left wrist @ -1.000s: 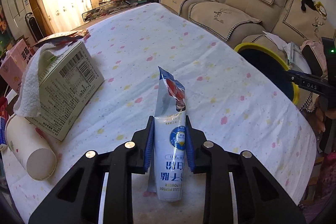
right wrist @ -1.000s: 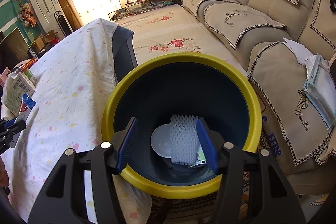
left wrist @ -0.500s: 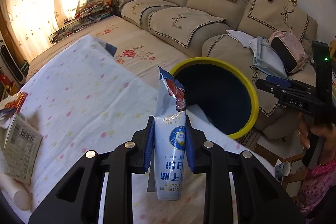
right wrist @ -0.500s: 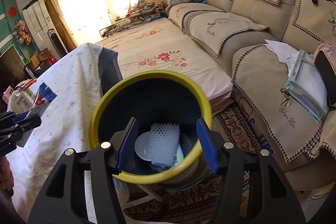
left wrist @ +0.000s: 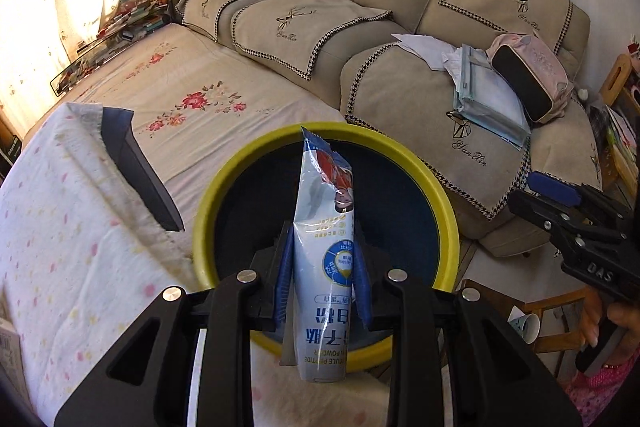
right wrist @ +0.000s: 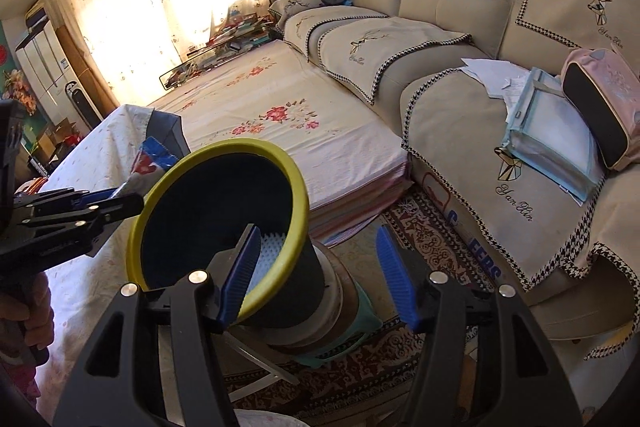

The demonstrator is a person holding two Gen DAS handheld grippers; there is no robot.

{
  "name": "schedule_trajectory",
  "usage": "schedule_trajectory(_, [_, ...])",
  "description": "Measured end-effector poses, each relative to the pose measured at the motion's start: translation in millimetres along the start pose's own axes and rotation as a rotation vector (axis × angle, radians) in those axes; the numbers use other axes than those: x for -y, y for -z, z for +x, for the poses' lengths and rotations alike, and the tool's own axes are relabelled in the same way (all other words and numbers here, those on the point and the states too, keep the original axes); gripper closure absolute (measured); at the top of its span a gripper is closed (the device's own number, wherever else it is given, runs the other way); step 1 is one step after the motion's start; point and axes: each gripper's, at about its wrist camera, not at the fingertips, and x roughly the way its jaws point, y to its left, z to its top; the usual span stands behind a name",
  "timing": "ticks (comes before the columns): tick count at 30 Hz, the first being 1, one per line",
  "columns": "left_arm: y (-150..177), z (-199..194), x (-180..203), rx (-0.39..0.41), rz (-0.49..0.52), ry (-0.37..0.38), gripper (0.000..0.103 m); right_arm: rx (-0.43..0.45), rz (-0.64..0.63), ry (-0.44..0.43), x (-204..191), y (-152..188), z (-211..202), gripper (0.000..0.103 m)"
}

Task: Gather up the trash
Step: 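Carry the toothpaste tube over the bin and release it with the left gripper, then grasp the pink carton with the right gripper and lift it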

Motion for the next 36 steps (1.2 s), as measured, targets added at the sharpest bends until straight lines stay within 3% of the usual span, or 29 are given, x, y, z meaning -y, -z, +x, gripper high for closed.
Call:
schedule_trajectory(2, [-4, 8, 2, -0.003, -0.002, 0.0, 0.074, 0.0, 0.003, 0.002, 2, -1, 1, 0.045])
schedule_trajectory(3, [-6, 11, 3, -0.001, -0.004, -0.01, 0.066, 0.0, 0.002, 0.003, 1, 0, 1, 0.045])
schedule_trajectory(4, [-6, 12, 1, -0.001, -0.009, -0.021, 0.045, -0.001, -0.001, 0.003, 1, -1, 1, 0.045])
schedule_trajectory(6, [-4, 10, -3, 0.019, -0.022, -0.037, 0.033, -0.001, -0.007, 0.005, -3, -1, 1, 0.045])
schedule_trajectory(10, [4, -7, -12, 0.045, -0.033, -0.057, 0.03, 0.003, -0.024, 0.006, -8, 0, -2, 0.043])
schedule_trajectory(14, [22, -44, -28, 0.122, -0.069, -0.076, 0.023, 0.005, -0.039, -0.001, -14, -1, -5, 0.042])
schedule_trajectory(23, [102, -149, -108, 0.3, -0.283, -0.165, 0.014, -0.001, -0.112, -0.031, -50, -1, -7, 0.041])
schedule_trajectory(29, [175, -214, -172, 0.402, -0.417, -0.359, 0.012, -0.017, -0.19, -0.069, -95, 0, -3, 0.041])
schedule_trajectory(36, [258, -266, -232, 0.462, -0.542, -0.557, 0.006, -0.041, -0.31, -0.122, -164, 3, 6, 0.041])
